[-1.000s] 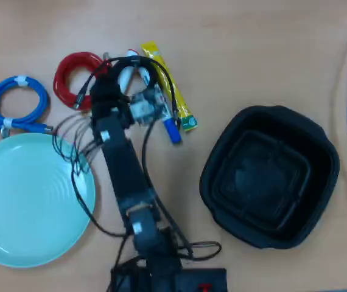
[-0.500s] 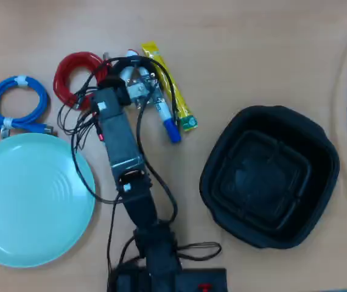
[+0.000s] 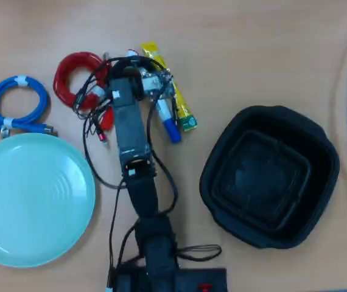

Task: Put a black charging cable in a black bowl and put a red charging cable in a green bowl

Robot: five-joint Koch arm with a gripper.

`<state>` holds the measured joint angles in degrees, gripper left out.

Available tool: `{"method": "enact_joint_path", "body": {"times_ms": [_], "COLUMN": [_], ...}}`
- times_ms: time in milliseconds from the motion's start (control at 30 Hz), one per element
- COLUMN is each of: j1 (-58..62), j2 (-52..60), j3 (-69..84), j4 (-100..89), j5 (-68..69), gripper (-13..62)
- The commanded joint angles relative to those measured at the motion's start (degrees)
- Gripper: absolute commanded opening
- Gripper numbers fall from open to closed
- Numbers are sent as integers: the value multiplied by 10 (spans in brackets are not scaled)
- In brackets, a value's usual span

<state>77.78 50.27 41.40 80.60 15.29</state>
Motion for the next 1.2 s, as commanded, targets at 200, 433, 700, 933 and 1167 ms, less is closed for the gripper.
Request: {"method": "enact_joint_path", "body": {"times_ms": [200,433,700,933,1167], "j1": [7,6,3,2,-19], "j2": [-40,-61,-68,-61,-5], "j3": [-53,-54,-58,-59,-59], "j4": [27,27,27,42,97], "j5": [4,4,6,5,4], "gripper": [468,463,94,-62,-65]}}
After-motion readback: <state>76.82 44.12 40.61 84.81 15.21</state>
